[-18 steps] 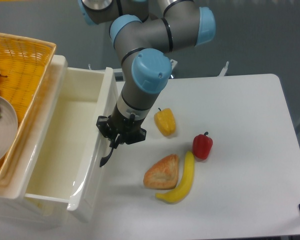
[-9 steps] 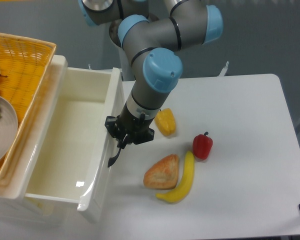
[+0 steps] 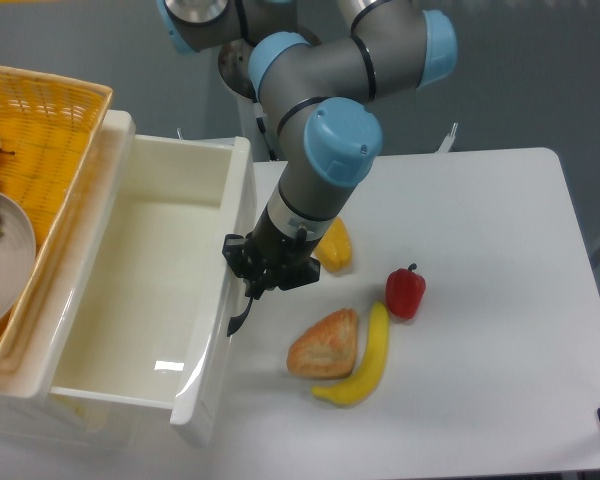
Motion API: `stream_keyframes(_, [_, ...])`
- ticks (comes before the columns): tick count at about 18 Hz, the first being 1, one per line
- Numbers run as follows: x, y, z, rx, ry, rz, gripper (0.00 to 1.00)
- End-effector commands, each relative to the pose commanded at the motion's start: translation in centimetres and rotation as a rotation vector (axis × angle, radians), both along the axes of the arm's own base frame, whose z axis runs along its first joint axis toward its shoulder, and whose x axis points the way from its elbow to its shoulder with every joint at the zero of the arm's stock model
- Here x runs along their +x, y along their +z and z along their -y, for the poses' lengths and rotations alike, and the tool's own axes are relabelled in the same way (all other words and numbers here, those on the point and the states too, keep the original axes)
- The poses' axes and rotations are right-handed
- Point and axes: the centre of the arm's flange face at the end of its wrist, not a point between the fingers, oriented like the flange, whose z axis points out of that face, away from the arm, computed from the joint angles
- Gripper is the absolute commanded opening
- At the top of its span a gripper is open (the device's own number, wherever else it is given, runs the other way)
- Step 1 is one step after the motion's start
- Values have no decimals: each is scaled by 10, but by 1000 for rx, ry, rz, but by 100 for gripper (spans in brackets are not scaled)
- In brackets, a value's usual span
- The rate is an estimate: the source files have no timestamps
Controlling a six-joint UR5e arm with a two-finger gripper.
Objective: Slide open the top white drawer
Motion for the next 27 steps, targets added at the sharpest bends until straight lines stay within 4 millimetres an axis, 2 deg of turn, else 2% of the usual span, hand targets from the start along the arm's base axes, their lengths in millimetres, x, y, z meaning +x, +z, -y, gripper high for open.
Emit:
stream_keyframes(9, [-8,0,5,10,0,0,17])
stream_keyframes(14, [-8,0,5,14,0,2,27])
stream_keyframes(17, [-9,0,6,14,2,2,38])
stream_keyframes(22, [-12,0,8,16,7,3,45])
stream_keyframes(27, [-19,1,13,32,3,3,46])
